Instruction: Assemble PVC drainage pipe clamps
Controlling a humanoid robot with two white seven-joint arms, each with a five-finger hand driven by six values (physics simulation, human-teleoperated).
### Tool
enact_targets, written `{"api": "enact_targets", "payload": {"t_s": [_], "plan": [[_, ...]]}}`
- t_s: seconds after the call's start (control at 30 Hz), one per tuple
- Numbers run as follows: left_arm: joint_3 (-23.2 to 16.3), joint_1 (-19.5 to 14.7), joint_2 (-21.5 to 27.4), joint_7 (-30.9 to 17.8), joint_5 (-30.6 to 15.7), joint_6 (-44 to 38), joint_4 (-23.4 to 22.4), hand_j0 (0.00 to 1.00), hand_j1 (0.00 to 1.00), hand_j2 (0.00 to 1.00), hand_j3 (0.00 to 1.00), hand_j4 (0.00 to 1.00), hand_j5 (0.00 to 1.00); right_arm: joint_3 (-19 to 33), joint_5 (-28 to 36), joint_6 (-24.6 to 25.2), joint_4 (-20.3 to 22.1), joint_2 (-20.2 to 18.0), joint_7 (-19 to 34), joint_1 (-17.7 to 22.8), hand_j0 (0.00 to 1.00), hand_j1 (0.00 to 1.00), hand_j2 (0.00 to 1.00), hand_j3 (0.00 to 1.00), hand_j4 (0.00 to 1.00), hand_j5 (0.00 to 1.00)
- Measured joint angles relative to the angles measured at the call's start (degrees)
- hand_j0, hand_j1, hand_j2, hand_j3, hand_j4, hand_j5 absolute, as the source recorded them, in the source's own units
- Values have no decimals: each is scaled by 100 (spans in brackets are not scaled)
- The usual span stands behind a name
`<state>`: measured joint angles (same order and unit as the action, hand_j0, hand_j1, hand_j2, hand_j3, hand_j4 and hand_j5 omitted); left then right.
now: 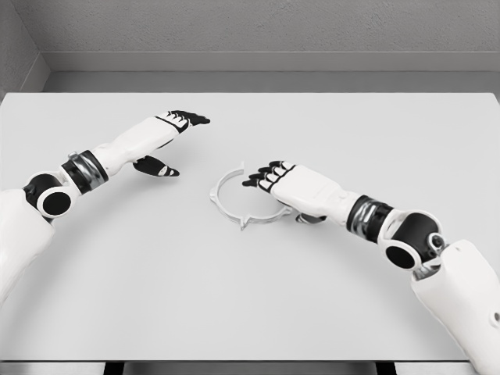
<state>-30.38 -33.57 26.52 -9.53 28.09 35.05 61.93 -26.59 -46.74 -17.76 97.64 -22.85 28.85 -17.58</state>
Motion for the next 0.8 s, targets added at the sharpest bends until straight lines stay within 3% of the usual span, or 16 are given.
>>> {"api": "enact_targets", "payload": {"t_s": [0.8], "plan": [[-8, 0, -7, 0, 13, 0, 1, 100, 100, 100, 100, 100, 100, -73, -28, 37, -304, 158, 7, -211, 100, 100, 100, 100, 100, 100]]}}
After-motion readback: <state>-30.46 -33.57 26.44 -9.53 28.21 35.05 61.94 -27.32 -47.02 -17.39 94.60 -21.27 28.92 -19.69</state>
